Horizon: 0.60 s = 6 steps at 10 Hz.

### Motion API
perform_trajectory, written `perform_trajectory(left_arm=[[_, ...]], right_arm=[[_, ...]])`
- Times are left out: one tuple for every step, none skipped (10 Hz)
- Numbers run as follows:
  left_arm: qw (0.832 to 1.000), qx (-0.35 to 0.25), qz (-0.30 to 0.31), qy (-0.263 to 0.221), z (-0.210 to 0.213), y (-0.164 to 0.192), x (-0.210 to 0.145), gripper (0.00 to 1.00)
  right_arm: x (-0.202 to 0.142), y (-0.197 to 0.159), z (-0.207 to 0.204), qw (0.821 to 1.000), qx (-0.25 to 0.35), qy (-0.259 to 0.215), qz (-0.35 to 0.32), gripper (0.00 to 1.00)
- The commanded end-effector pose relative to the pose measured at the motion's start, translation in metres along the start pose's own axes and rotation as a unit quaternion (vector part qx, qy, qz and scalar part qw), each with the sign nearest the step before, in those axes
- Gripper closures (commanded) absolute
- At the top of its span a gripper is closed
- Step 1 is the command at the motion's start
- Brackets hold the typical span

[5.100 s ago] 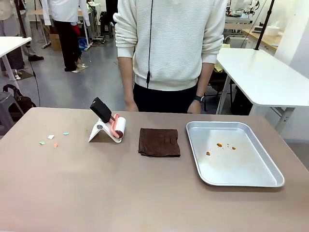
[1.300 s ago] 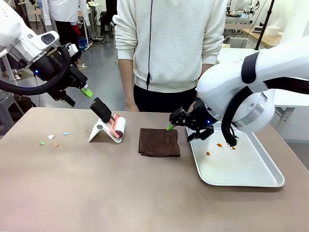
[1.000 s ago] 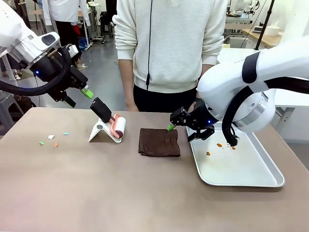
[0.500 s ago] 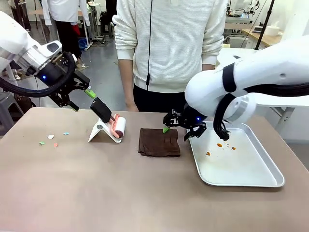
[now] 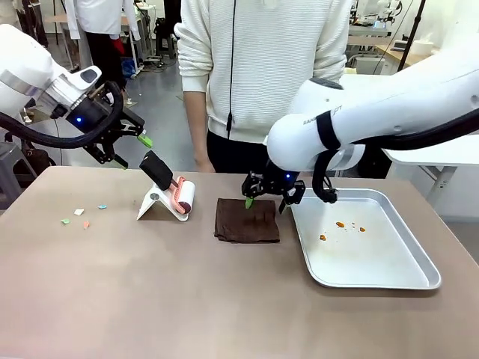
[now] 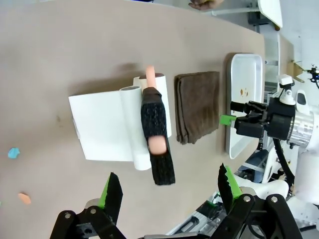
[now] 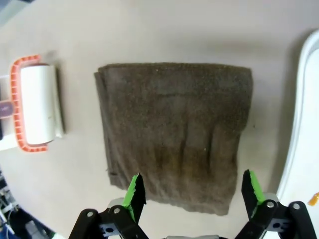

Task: Clean the surface of the table.
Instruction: Hold the Lint Roller with your left hand and the towel with your right hand.

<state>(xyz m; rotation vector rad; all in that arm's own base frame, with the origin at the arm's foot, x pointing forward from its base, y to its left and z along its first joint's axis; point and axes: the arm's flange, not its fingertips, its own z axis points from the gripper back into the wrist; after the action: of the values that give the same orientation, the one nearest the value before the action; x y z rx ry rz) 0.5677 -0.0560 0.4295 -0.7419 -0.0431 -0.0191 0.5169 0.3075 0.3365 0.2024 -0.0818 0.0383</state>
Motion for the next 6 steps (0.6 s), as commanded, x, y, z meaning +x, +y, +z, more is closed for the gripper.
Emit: perform_trajectory(left_arm=[[1.0,0.012,0.006,0.005,-0.011,-0.009,0.009,0.0],[1.0,0.022,0.002,0.007,-0.016,-0.013,0.011,0.0],[1.0,0.03,0.001,0.003,-0.019,-0.017,0.013,0.0],[0.999,0.036,-0.002,0.004,-0.021,-0.02,0.016,0.0],[0.999,0.046,0.002,0.006,-0.023,-0.021,0.018,0.0],[0.999,0.049,0.009,0.013,-0.026,-0.02,0.018,0.0]], right_arm=[[0.015,0.019,-0.014,0.999,-0.045,0.0,-0.013,0.0],[0.014,0.022,-0.023,0.999,-0.049,-0.007,-0.021,0.0],[0.016,0.024,-0.031,0.996,-0.076,-0.025,-0.047,0.0],[0.017,0.025,-0.039,0.994,-0.091,-0.03,-0.057,0.0],[0.018,0.025,-0.044,0.992,-0.101,-0.033,-0.067,0.0],[0.019,0.024,-0.047,0.989,-0.115,-0.04,-0.084,0.0]])
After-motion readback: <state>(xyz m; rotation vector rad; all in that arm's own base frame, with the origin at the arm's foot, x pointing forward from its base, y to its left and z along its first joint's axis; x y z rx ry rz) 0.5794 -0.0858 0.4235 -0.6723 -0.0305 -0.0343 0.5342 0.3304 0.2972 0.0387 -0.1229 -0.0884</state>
